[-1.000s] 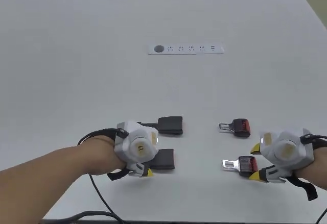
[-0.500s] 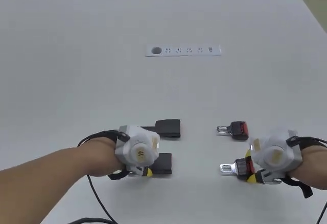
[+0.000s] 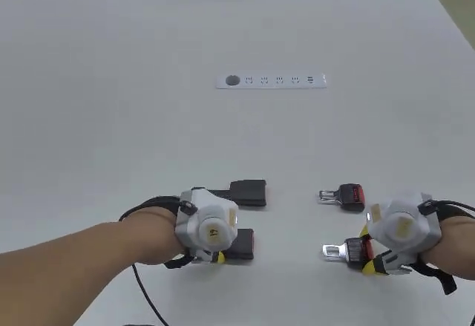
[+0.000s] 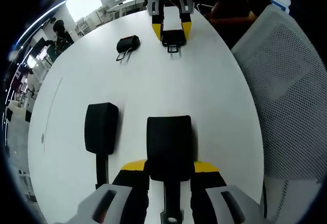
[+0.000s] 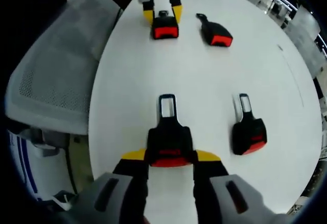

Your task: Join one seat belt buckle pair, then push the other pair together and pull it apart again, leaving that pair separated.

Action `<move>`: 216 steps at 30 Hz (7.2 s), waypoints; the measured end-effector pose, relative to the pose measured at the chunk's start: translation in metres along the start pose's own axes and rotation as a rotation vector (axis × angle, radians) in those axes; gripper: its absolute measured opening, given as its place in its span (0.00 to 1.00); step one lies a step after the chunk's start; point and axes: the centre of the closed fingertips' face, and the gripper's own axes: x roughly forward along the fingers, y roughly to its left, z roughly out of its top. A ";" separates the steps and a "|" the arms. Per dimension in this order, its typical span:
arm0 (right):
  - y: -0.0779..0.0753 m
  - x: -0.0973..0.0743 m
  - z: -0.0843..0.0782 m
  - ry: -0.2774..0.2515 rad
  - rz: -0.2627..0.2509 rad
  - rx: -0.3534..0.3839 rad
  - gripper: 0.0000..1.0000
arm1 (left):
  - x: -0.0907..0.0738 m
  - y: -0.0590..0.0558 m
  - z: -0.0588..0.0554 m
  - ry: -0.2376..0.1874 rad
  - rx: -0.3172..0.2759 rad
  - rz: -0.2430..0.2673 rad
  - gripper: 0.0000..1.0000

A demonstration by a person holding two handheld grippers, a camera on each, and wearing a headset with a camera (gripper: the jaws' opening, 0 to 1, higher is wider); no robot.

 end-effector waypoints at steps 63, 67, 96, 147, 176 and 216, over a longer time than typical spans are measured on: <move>0.002 0.008 0.032 -0.075 -0.023 0.036 0.34 | 0.002 -0.001 -0.001 0.058 -0.028 -0.033 0.32; 0.003 0.013 0.046 -0.098 -0.034 0.037 0.34 | 0.002 -0.001 -0.001 0.060 -0.026 -0.032 0.32; 0.000 0.038 0.125 -0.151 -0.036 0.005 0.33 | 0.002 -0.001 -0.001 0.058 -0.021 -0.032 0.32; -0.002 0.044 0.146 -0.167 -0.020 -0.059 0.31 | 0.003 -0.002 -0.001 0.082 -0.003 -0.046 0.31; 0.000 0.049 0.162 -0.189 -0.012 -0.013 0.30 | 0.003 -0.003 -0.004 0.047 -0.034 -0.030 0.31; 0.001 0.046 0.156 -0.234 0.019 -0.033 0.32 | 0.001 -0.002 -0.005 0.019 -0.056 -0.058 0.32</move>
